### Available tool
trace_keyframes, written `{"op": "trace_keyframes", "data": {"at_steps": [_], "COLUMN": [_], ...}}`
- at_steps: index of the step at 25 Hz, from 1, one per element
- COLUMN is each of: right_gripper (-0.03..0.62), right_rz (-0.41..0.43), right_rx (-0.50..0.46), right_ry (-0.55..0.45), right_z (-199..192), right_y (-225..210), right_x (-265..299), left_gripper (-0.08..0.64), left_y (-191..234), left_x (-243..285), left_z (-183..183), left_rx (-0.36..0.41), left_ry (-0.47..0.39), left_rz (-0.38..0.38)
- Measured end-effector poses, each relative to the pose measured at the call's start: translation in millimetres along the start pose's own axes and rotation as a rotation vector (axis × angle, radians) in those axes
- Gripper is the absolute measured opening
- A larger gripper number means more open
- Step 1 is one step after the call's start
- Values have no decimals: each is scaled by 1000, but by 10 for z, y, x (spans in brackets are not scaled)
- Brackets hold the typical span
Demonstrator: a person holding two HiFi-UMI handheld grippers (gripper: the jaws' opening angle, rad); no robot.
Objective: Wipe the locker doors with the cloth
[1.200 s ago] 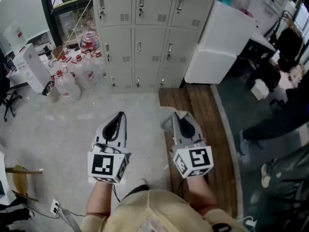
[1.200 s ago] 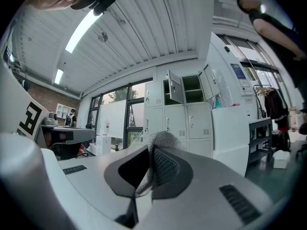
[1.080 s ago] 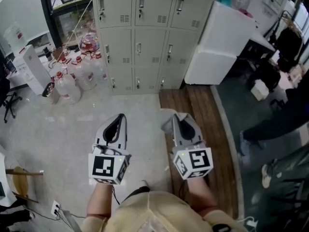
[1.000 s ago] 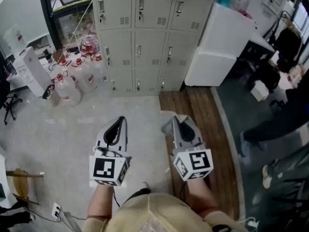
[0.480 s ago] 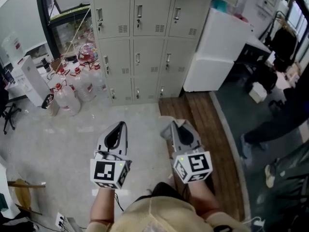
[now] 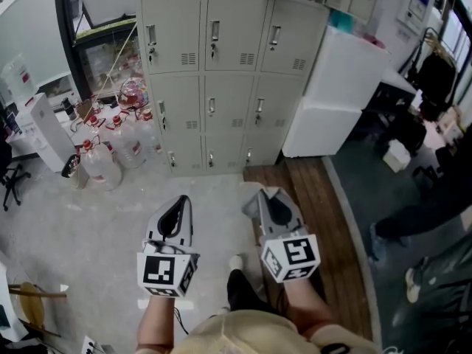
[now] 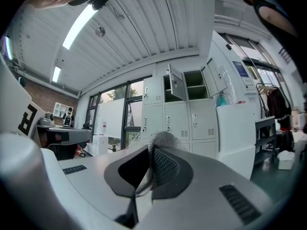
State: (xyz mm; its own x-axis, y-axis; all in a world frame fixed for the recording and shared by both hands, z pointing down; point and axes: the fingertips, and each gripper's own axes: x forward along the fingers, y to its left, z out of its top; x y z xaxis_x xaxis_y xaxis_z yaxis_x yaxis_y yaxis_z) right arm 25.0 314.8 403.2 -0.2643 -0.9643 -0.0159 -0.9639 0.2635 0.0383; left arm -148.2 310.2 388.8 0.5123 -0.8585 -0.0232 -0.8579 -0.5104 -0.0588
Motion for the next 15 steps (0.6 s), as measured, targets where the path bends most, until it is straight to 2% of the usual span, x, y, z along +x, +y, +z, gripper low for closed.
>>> {"op": "trace_keyframes", "data": {"at_steps": [15], "right_gripper": [5], "right_rz": [42], "right_rx": [9], "right_ry": [-38], "right_z": [186], "right_y": [-910], "right_x": [1533], "left_gripper": [2], "left_y": [361], "left_x": [1762], "left_z": [49], "left_rx": [6], "left_ry": [23], "left_rz": [10]}}
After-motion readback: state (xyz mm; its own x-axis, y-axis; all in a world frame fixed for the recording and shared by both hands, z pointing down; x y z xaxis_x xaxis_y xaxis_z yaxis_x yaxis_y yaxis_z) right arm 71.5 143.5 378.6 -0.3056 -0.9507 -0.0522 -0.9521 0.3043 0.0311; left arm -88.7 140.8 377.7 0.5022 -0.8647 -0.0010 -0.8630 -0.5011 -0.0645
